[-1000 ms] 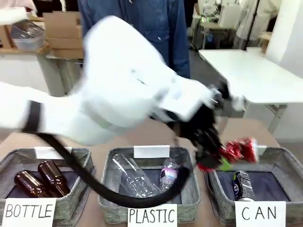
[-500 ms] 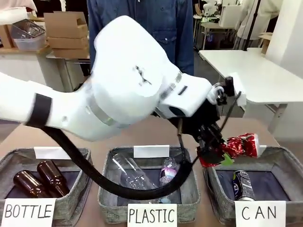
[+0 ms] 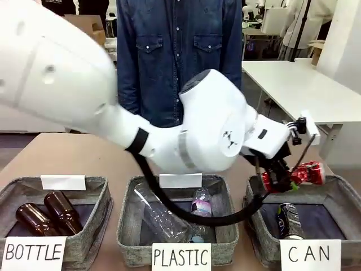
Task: Sort the can waste into the basket.
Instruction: Pick up the can waste from the table and place it in the right Fabric basket.
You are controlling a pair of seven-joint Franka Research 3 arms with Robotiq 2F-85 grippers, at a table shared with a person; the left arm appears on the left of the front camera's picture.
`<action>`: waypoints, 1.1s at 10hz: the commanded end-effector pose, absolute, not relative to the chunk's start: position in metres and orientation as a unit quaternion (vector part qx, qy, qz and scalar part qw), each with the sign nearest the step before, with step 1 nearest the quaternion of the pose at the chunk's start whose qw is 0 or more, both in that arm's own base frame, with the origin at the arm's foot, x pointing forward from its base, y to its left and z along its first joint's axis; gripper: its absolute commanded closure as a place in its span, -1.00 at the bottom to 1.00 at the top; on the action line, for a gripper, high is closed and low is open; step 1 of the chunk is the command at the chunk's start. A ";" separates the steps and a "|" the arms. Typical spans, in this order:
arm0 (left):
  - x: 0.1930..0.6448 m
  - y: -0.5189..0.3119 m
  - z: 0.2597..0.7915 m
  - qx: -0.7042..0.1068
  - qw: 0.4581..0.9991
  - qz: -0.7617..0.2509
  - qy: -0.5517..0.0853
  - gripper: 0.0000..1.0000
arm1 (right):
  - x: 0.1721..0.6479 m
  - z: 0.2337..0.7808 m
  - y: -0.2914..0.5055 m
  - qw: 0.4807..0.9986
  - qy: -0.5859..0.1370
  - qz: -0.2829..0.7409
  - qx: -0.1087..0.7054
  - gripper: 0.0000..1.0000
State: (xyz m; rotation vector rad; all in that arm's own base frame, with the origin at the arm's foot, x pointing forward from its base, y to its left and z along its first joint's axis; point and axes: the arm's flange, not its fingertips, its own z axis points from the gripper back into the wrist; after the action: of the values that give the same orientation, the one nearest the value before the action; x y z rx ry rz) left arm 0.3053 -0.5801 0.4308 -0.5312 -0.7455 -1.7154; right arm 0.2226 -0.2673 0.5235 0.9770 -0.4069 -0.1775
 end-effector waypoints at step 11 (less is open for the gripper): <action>0.309 -0.575 0.461 -0.230 0.596 -0.710 -0.295 -0.60 | 0.223 0.528 -0.268 0.858 -0.192 -0.090 0.467 -1.00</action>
State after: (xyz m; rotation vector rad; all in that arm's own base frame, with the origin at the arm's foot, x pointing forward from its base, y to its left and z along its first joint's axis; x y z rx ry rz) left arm 0.3148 -0.5911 0.4520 -0.5554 -0.7027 -1.6733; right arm 0.2226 -0.2673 0.5236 0.9770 -0.4070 -0.1775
